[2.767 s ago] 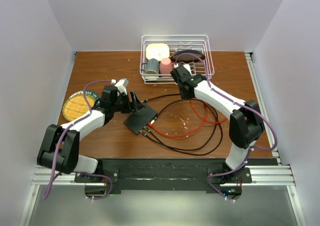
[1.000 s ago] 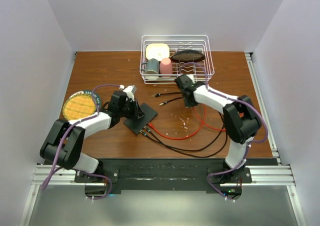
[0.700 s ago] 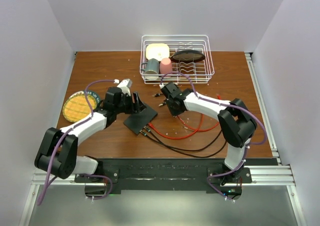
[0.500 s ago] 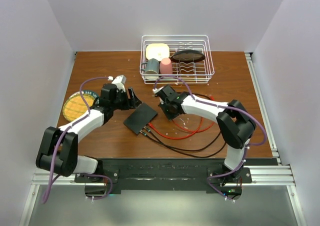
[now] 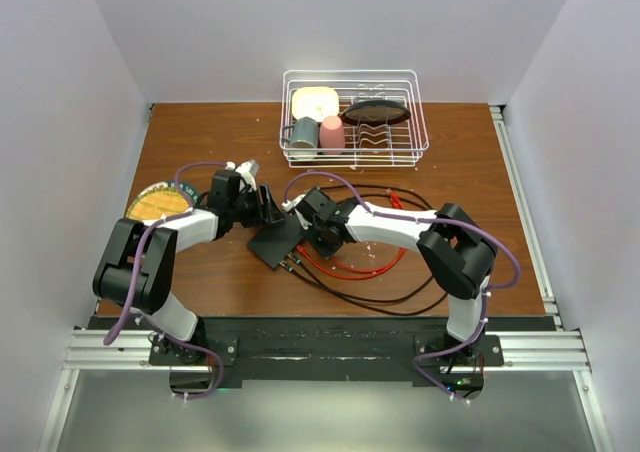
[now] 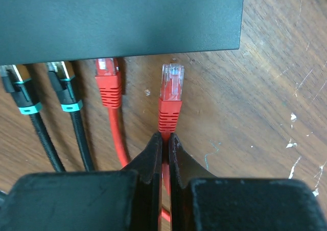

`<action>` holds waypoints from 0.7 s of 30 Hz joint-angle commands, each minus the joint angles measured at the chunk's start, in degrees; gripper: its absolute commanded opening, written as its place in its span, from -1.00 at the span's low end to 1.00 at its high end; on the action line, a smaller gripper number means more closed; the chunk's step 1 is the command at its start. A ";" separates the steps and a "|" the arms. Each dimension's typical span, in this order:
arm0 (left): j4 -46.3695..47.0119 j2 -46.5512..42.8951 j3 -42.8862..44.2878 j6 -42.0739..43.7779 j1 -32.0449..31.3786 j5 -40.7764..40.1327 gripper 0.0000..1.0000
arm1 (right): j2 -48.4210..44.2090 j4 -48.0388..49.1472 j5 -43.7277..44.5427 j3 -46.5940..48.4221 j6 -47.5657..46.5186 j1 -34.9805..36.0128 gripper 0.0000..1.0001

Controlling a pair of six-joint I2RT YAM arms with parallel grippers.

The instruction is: Insert the plug into the switch port

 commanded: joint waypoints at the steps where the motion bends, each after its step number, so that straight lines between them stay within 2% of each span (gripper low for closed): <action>1: 3.96 1.76 2.16 0.08 0.40 3.28 0.17 | -0.01 0.45 -0.31 1.12 -0.81 0.46 -1.00; 21: 4.31 3.35 2.25 0.08 0.40 5.39 0.06 | 1.75 1.16 5.15 3.23 0.69 2.83 -1.00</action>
